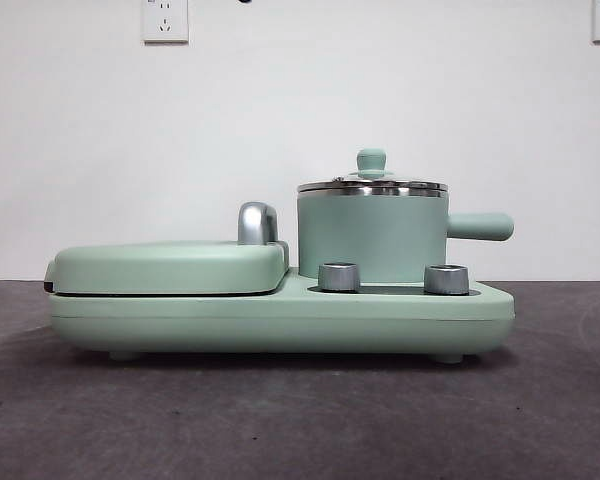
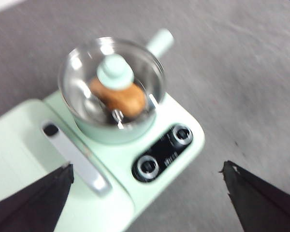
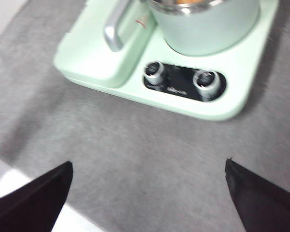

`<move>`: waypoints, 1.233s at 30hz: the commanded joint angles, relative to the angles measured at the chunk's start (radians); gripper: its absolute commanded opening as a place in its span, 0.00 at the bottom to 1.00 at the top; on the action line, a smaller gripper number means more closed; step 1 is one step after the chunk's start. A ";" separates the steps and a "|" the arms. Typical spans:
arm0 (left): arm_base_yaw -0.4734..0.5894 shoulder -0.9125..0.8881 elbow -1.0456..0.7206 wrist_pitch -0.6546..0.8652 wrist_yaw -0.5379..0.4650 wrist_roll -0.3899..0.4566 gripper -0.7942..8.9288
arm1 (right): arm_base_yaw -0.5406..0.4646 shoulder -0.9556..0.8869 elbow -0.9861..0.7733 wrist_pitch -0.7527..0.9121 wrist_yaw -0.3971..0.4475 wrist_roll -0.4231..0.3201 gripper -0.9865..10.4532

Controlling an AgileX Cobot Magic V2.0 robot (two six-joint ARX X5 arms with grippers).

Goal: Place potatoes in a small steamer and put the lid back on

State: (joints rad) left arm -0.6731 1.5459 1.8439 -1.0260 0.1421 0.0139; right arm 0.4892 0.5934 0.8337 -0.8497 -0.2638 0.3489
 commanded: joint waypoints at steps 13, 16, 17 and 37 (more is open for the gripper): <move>-0.018 -0.620 -0.645 0.119 0.009 -0.071 0.47 | 0.006 0.006 0.008 0.125 -0.054 -0.047 0.52; -0.018 -0.727 -0.761 0.203 0.009 -0.106 0.10 | 0.006 0.006 0.008 0.122 -0.054 -0.049 0.18; -0.018 -0.752 -0.789 0.224 0.007 -0.112 0.11 | 0.006 0.006 0.008 0.122 -0.053 -0.065 0.06; 0.006 -0.844 -0.873 0.250 -0.028 -0.121 0.09 | 0.006 0.005 0.008 0.170 -0.050 -0.072 0.10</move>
State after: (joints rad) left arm -0.6697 0.7105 0.9695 -0.7944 0.1123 -0.0982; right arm 0.4892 0.5934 0.8337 -0.6914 -0.3126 0.2848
